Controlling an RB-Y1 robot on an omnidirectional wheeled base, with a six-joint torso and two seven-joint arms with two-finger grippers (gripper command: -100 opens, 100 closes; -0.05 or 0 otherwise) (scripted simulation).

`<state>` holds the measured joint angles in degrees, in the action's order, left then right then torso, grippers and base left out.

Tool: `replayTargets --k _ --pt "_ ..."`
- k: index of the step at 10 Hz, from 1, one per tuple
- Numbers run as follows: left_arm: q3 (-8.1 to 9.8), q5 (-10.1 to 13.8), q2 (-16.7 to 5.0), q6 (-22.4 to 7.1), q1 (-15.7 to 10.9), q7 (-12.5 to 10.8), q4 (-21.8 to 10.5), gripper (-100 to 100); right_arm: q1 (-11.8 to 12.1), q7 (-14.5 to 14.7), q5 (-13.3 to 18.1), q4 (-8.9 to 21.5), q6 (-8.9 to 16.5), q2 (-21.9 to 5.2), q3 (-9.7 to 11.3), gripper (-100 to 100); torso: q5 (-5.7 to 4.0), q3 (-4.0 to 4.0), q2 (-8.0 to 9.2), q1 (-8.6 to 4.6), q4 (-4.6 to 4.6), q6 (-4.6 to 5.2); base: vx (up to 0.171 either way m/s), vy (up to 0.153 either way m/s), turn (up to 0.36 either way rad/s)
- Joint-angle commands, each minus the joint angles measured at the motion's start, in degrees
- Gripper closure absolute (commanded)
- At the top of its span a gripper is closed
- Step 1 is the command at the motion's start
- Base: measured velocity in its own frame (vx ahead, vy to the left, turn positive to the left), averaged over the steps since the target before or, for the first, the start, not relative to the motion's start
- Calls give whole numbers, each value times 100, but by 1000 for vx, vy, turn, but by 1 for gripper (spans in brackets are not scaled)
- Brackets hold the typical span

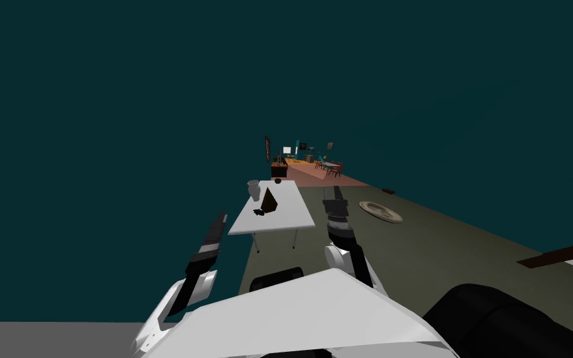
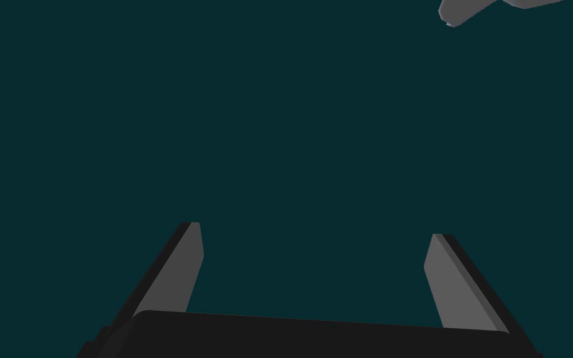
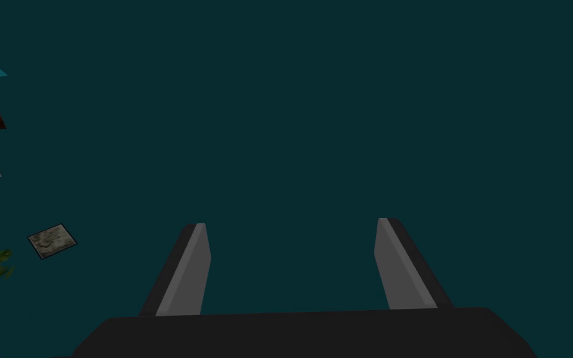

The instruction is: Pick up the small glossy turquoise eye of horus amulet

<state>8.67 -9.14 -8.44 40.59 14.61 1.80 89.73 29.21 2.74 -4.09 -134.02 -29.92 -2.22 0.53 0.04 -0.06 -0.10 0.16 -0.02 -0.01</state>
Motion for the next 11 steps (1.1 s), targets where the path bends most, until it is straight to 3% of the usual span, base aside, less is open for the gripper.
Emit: replayTargets --k 1,11 --pt "5 -17 -5 -14 -59 48 -199 -100 0 0 0 0 0 0 0 0 0 0 0 0 0 0 5 36 -39" --pt "-56 -144 53 -75 -578 647 -1689 -100 0 0 0 0 0 0 0 0 -1 -6 -11 -4 -2 0 22 38 -56"
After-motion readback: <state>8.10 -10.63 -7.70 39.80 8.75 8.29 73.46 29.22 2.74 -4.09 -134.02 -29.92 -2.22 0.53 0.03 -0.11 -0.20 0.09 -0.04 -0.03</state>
